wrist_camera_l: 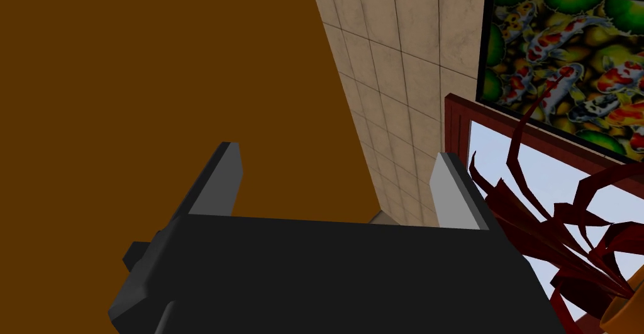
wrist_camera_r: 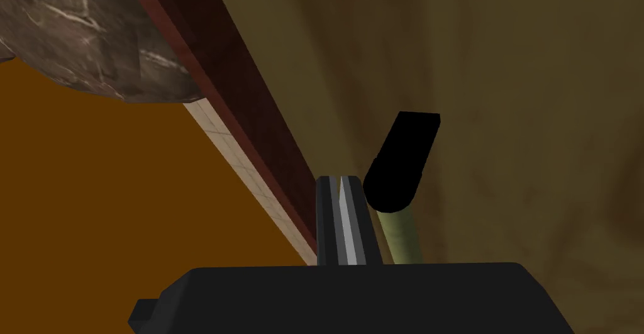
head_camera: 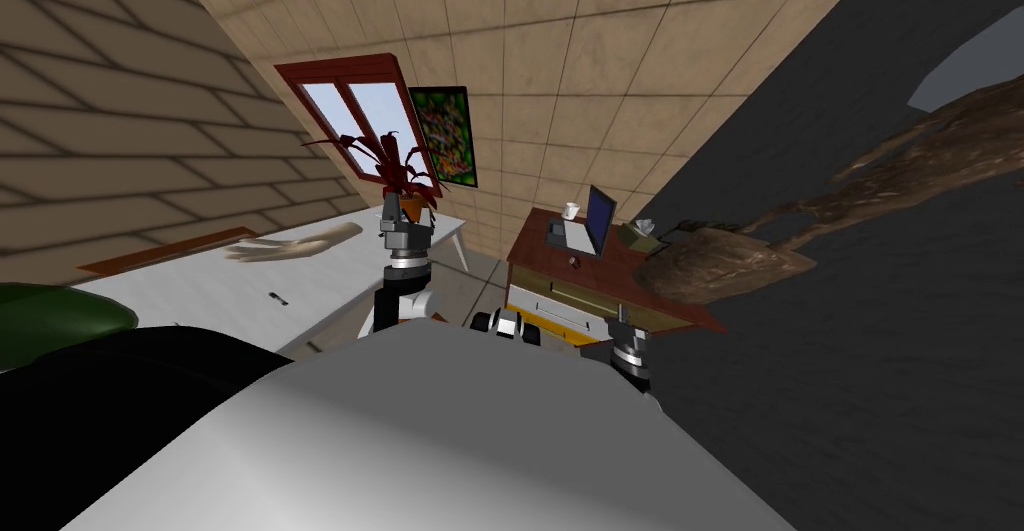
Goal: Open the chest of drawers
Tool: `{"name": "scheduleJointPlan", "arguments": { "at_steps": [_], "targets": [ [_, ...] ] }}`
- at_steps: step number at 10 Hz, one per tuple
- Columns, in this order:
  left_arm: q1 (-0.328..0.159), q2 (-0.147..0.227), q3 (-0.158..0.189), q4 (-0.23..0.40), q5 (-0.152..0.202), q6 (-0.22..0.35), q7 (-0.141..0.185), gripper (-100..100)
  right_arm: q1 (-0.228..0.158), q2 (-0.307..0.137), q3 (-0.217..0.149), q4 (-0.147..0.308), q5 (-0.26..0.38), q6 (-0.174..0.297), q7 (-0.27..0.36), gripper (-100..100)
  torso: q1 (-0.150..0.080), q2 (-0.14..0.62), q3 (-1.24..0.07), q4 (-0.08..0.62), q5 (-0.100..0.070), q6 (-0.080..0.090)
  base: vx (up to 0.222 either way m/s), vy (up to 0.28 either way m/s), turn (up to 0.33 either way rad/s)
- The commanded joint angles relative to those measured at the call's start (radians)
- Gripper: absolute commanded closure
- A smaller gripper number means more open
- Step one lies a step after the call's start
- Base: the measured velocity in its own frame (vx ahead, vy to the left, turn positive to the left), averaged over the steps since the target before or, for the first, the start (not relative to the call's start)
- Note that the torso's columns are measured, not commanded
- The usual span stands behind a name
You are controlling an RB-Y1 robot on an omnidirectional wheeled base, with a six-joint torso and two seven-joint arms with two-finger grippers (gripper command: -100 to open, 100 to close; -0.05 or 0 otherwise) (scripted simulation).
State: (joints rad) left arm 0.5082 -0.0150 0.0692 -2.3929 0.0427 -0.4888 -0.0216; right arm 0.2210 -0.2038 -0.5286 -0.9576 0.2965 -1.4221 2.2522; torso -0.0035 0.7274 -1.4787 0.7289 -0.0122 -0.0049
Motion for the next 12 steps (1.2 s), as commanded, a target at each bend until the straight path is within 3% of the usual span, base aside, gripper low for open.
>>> {"name": "scheduleJointPlan", "arguments": {
  "at_steps": [1, 7, 11, 12],
  "targets": [
    [0.0, 0.0, 0.0, 0.0, 0.0, 0.0, 0.0, 0, -0.006, 0.031, -0.016, 0.052, 0.025, -0.031, 0.078, -100, 0.0, 0.001, 0.001, 0.001, 0.0, -0.001, 0.008, 0.036, -0.012],
    [0.0, 0.0, 0.0, 0.0, 0.0, 0.0, 0.0, 0, -0.027, 0.092, -0.057, 0.122, 0.057, -0.1, 0.233, -100, 0.001, -0.002, -0.001, -0.001, -0.001, -0.003, 0.006, 0.035, -0.003],
    [0.0, 0.0, 0.0, 0.0, 0.0, 0.0, 0.0, 0, -0.032, 0.118, -0.068, 0.138, 0.066, -0.119, 0.268, -100, 0.001, -0.005, -0.002, -0.002, -0.002, -0.005, -0.001, 0.031, 0.003],
    [0.0, 0.0, 0.0, 0.0, 0.0, 0.0, 0.0, 0, -0.037, 0.146, -0.077, 0.152, 0.073, -0.137, 0.296, -100, 0.001, -0.004, -0.003, 0.001, 0.003, -0.004, -0.007, 0.045, 0.056]
  ]
}}
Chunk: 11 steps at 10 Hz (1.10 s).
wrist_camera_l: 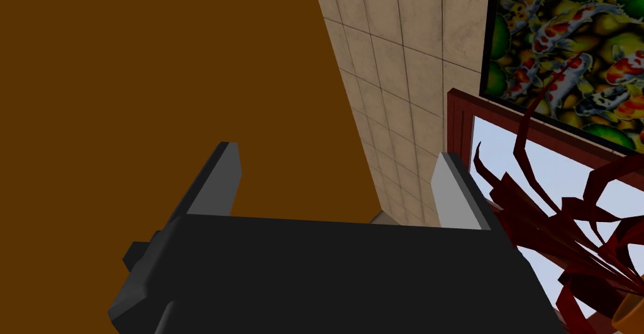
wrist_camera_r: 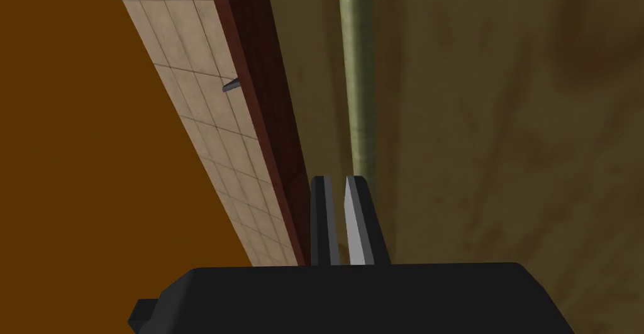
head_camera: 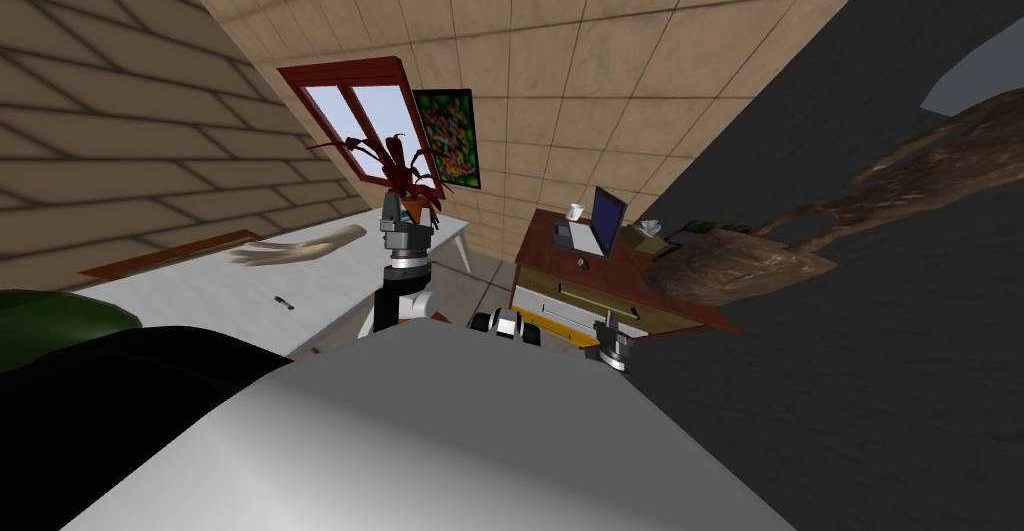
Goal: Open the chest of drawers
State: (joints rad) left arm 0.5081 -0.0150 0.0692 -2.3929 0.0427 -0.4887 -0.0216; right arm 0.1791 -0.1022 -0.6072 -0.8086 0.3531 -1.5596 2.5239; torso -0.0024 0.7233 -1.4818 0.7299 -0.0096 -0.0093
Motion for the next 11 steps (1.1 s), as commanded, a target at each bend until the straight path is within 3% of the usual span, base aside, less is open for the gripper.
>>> {"name": "scheduleJointPlan", "arguments": {
  "at_steps": [1, 5, 6, 10, 11],
  "targets": [
    [0.0, 0.0, 0.0, 0.0, 0.0, 0.0, 0.0, 0, 0.002, 0.074, -0.006, 0.013, 0.023, -0.015, 0.048, -100, 0.002, 0.005, 0.001, 0.004, 0.006, 0.005, 0.01, 0.043, 0.017],
    [0.0, 0.0, 0.0, 0.0, 0.0, 0.0, 0.0, 0, -0.003, 0.149, -0.018, 0.027, 0.032, -0.042, 0.082, -100, 0.001, 0.017, 0.007, 0.009, 0.009, 0.009, 0.002, 0.023, -0.005],
    [0.0, 0.0, 0.0, 0.0, 0.0, 0.0, 0.0, 0, -0.007, 0.133, -0.018, 0.041, 0.029, -0.047, 0.08, -100, 0.002, 0.016, 0.007, 0.008, 0.009, 0.009, -0.004, 0.006, 0.0],
    [-0.001, 0.0, 0.0, 0.0, 0.0, 0.0, 0.0, 0, -0.126, 0.117, -0.12, 0.097, -0.036, 0.03, 0.193, -100, -0.002, 0.022, 0.01, 0.01, 0.009, 0.01, -0.177, -0.075, 0.407],
    [-0.001, 0.0, 0.0, 0.0, 0.0, 0.0, 0.0, 0, -0.135, 0.117, -0.12, 0.097, -0.036, 0.03, 0.196, -100, 0.003, 0.019, 0.009, 0.009, 0.009, 0.009, -0.183, -0.017, 0.232]
  ]
}}
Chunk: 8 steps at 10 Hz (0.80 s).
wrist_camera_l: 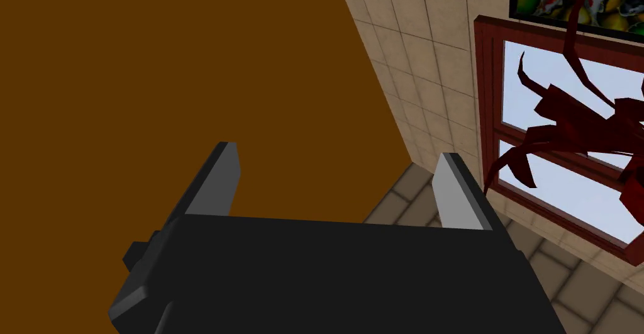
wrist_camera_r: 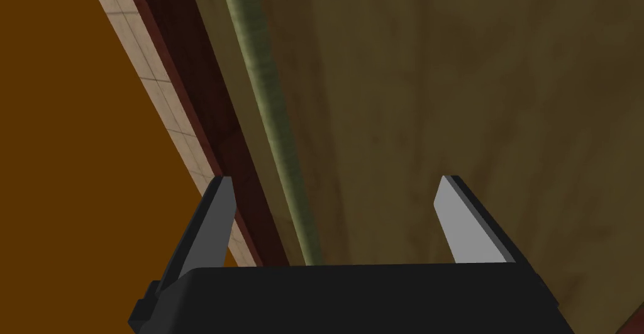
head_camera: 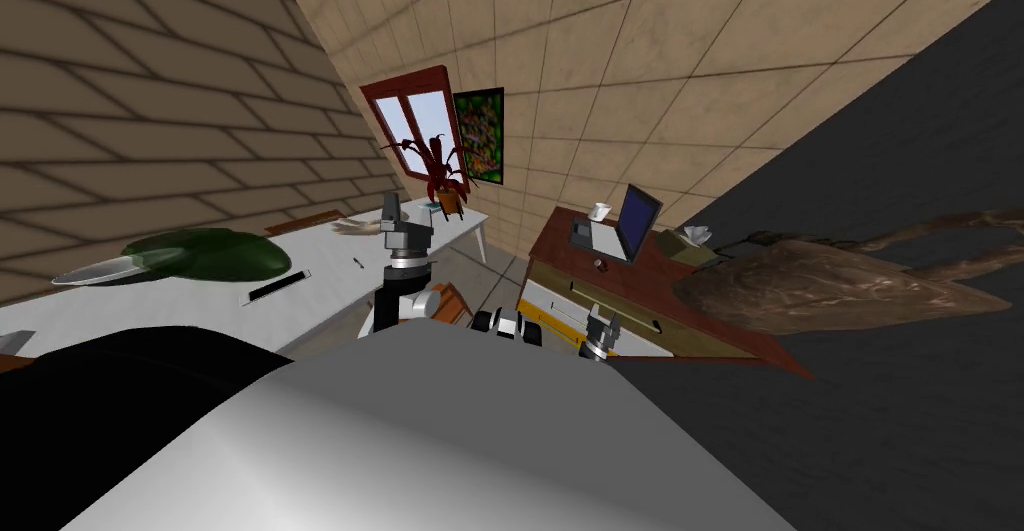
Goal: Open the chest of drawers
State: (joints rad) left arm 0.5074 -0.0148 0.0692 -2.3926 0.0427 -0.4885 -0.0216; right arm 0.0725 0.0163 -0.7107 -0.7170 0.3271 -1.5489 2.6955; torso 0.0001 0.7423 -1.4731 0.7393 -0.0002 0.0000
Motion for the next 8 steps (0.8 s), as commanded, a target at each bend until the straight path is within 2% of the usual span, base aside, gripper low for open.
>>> {"name": "scheduleJointPlan", "arguments": {
  "at_steps": [1, 3, 4, 7, 8],
  "targets": [
    [0.0, 0.0, 0.0, 0.0, 0.0, 0.0, 0.0, 0, -0.06, -0.006, -0.041, 0.02, -0.026, 0.039, 0.053, -100, 0.003, -0.006, -0.004, -0.002, 0.001, 0.001, -0.15, -0.016, 0.383],
    [0.0, 0.0, 0.0, 0.0, 0.0, 0.0, 0.0, 0, -0.115, -0.014, -0.092, 0.047, -0.059, 0.078, 0.107, -100, 0.0, -0.007, -0.005, -0.002, 0.0, 0.0, -0.202, -0.027, 0.386],
    [0.0, 0.0, 0.0, 0.0, 0.0, 0.0, 0.0, 0, -0.123, -0.014, -0.092, 0.047, -0.059, 0.078, 0.11, -100, -0.001, -0.003, -0.002, -0.001, 0.0, 0.0, -0.157, -0.037, 0.226],
    [0.0, 0.0, 0.0, 0.0, 0.0, 0.0, 0.0, 0, -0.217, -0.027, -0.168, 0.088, -0.108, 0.137, 0.195, -100, -0.003, -0.009, -0.005, 0.0, 0.001, -0.005, -0.198, -0.023, 0.404],
    [0.0, 0.0, 0.0, 0.0, 0.0, 0.0, 0.0, 0, -0.199, -0.035, -0.156, 0.1, -0.101, 0.115, 0.174, -100, -0.001, -0.007, -0.004, 0.0, 0.001, -0.005, -0.118, -0.003, 0.089]
  ]
}}
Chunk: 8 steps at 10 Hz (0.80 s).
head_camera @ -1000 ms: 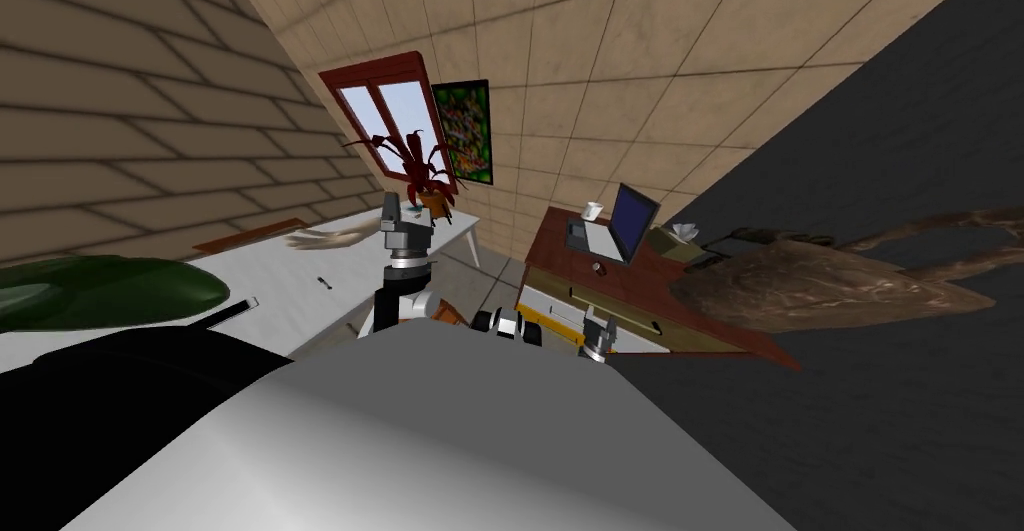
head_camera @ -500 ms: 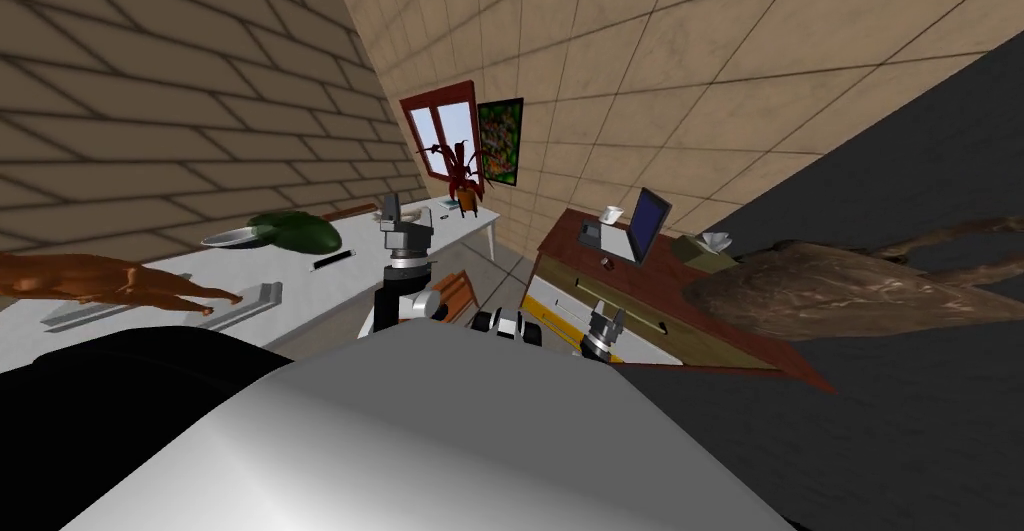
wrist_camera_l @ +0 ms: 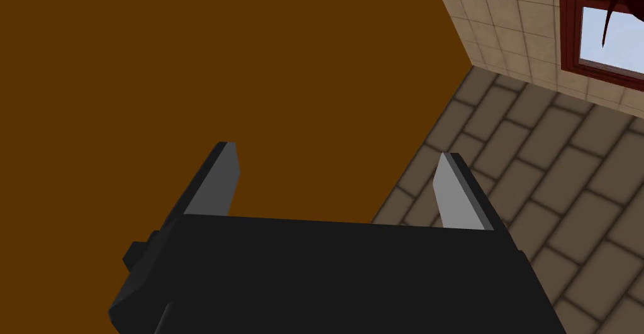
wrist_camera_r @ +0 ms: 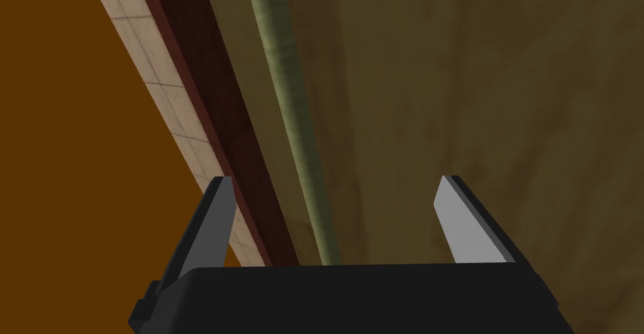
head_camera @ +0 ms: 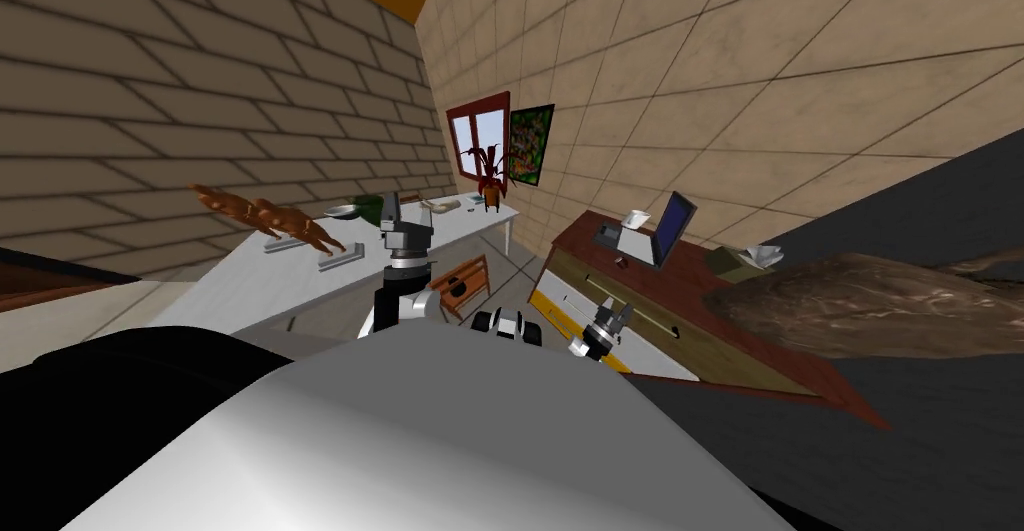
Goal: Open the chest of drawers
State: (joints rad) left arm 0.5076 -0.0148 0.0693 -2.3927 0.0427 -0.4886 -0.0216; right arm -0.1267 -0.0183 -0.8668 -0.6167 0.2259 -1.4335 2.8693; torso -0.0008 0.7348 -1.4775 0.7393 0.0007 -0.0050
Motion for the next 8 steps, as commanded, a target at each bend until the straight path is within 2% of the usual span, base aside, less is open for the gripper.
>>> {"name": "scheduleJointPlan", "arguments": {
  "at_steps": [1, 8],
  "targets": [
    [0.001, 0.0, 0.0, 0.0, 0.0, 0.0, 0.0, 0, 0.013, 0.012, 0.013, -0.026, 0.009, 0.002, -0.007, 100, 0.001, -0.005, -0.003, -0.003, 0.0, 0.005, 0.058, 0.002, -0.334],
    [0.001, 0.0, 0.0, 0.0, 0.0, 0.0, 0.0, 0, 0.228, 0.042, 0.191, -0.122, 0.124, -0.136, -0.206, 100, 0.0, 0.004, 0.002, -0.001, 0.0, 0.004, 0.243, 0.034, -0.427]
  ]
}}
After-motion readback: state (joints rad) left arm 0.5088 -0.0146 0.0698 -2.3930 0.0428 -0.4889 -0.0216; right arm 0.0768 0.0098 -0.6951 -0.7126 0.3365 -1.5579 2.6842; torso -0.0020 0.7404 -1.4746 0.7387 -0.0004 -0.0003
